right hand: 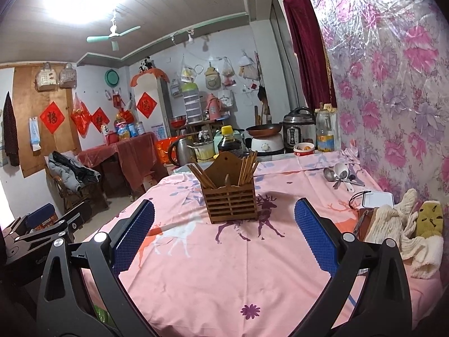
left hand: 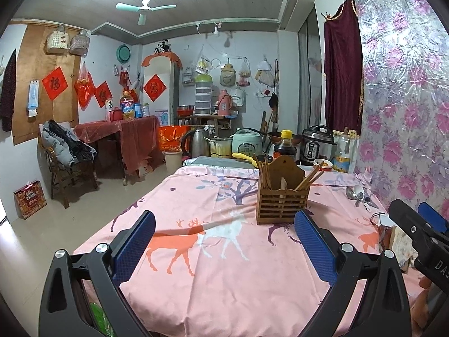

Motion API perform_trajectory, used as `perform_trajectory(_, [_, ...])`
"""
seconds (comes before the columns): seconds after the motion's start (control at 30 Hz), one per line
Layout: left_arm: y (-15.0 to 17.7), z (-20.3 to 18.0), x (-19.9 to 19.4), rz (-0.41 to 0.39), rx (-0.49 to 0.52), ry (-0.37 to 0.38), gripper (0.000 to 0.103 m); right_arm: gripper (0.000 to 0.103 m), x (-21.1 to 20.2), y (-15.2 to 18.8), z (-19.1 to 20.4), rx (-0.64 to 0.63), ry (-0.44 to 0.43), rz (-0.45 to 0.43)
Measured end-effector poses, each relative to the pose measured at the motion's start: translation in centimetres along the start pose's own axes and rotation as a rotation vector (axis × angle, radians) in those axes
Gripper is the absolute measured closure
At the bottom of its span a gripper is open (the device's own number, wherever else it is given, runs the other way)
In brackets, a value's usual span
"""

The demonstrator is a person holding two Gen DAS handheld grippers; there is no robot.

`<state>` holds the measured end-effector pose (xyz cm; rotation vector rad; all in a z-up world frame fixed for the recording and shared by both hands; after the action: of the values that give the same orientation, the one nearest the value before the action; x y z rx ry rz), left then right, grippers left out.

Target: Organize utensils

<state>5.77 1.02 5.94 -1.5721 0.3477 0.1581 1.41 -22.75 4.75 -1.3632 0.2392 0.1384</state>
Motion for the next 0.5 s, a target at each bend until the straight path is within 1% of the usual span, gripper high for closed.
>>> perform_trajectory(0.1, [0.11,-0.05,0.12,0.017,-0.003,0.025,0.006,0.007,0.01,0.01,-0.07,-0.003,-0.004,0.0])
perform_trajectory(0.5, [0.22,-0.34,-0.2,0.011,0.003,0.024,0.006,0.007,-0.02,0.29,0.12,-0.01,-0.004,-0.002])
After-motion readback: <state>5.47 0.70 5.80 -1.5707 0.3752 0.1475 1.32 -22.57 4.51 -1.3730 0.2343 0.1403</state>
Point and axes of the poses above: each gripper's, at about its wrist camera, not at the fingertips, and x roughly the way its jaws point, z to its left, y to its underside, the point moved 2 cm from there along x, roughly the way its jaws point, and after that the axes turned 3 degrees about y, right-handed, at the moved point
